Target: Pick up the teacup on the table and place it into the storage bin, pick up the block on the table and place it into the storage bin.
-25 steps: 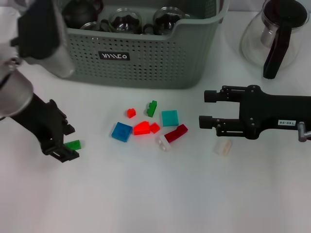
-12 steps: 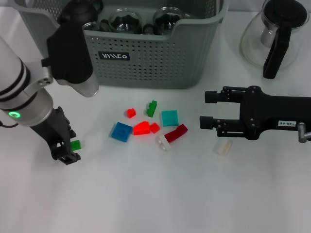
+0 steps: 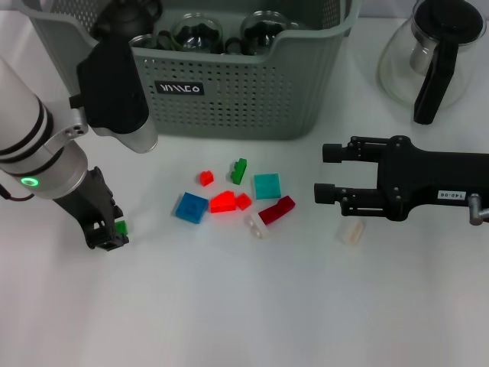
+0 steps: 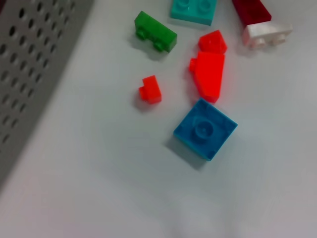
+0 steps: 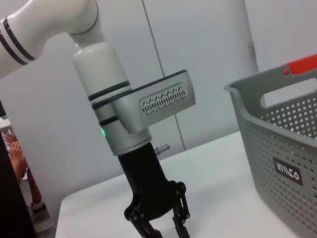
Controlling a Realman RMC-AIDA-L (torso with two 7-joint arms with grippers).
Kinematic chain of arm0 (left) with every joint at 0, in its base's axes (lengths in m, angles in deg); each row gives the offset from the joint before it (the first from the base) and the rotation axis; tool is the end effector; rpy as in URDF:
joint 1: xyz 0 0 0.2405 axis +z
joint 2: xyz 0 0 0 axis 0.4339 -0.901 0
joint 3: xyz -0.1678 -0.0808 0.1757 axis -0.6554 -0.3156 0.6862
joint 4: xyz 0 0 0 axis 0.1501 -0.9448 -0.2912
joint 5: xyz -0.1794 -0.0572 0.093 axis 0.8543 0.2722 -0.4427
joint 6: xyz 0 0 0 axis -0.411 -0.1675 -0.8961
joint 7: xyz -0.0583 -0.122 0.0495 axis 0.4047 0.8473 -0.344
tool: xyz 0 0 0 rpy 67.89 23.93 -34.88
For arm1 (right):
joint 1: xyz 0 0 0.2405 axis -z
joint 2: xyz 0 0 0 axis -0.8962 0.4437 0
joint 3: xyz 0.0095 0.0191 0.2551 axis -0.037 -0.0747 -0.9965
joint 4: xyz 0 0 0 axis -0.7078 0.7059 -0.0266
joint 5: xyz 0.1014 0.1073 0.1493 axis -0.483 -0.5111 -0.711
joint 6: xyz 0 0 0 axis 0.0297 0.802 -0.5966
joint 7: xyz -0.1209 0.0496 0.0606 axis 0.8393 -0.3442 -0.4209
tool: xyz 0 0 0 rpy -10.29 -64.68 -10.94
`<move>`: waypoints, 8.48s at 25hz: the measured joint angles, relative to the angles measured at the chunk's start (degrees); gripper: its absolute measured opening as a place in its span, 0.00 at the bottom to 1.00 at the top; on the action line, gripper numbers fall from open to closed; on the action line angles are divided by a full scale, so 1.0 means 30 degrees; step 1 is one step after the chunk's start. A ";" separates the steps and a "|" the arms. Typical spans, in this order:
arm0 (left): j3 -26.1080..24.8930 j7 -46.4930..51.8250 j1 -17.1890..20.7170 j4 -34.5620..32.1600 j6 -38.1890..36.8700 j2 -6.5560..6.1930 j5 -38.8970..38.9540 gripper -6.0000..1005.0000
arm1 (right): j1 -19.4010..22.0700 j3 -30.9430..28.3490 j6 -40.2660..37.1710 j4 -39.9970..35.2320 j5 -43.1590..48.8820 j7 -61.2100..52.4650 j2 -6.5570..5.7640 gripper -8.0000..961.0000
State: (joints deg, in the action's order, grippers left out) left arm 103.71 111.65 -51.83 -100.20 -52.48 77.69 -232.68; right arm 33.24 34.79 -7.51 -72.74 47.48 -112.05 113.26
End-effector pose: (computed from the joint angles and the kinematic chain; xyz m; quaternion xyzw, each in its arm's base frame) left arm -0.2273 0.3106 -0.0044 -0.9320 -0.1575 0.3093 0.1046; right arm 0.2364 0.3103 -0.0248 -0.9446 0.1695 0.2791 0.0326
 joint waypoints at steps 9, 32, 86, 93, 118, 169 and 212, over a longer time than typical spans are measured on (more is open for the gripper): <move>0.0023 0.0051 -0.0084 0.0968 0.0891 -0.0039 -0.0009 0.37 | 0.0004 -0.0001 -0.0001 0.0001 0.0000 0.0000 0.0007 0.77; 0.0042 0.0322 -0.0254 0.1926 0.1730 -0.0091 -0.0038 0.31 | 0.0063 0.0000 -0.0002 0.0088 0.0000 -0.0002 0.0030 0.77; -1.7413 -0.2976 -0.4724 1.3438 -0.5725 -0.4710 1.5893 0.18 | -0.0056 -0.0001 -0.0083 0.0204 -0.0001 -0.0005 -0.0059 0.77; -2.2039 -0.0588 -0.4735 1.4739 -0.3619 -0.4416 2.1723 0.18 | -0.0058 0.0001 -0.0133 0.0204 -0.0002 -0.0009 -0.0031 0.77; -0.8123 0.7554 -1.0622 1.0806 1.1328 -0.2488 0.1283 0.22 | -0.0140 -0.0001 -0.0146 0.0074 -0.0046 -0.0090 -0.0011 0.77; -0.7156 -0.4217 -0.2565 0.1741 -0.3342 -0.0088 0.4960 0.90 | -0.0119 -0.0001 -0.0175 0.0200 -0.0115 -0.0178 -0.0177 0.77; 0.3364 0.1182 -0.4768 0.5304 0.1613 0.0029 0.1162 0.90 | 0.0010 -0.0001 -0.0028 0.0204 -0.0147 -0.0029 -0.0116 0.77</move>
State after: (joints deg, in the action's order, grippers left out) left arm 113.80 115.20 -66.14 -84.29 -47.64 77.78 -229.19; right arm 33.27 34.79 -7.59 -72.13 47.04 -112.14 112.91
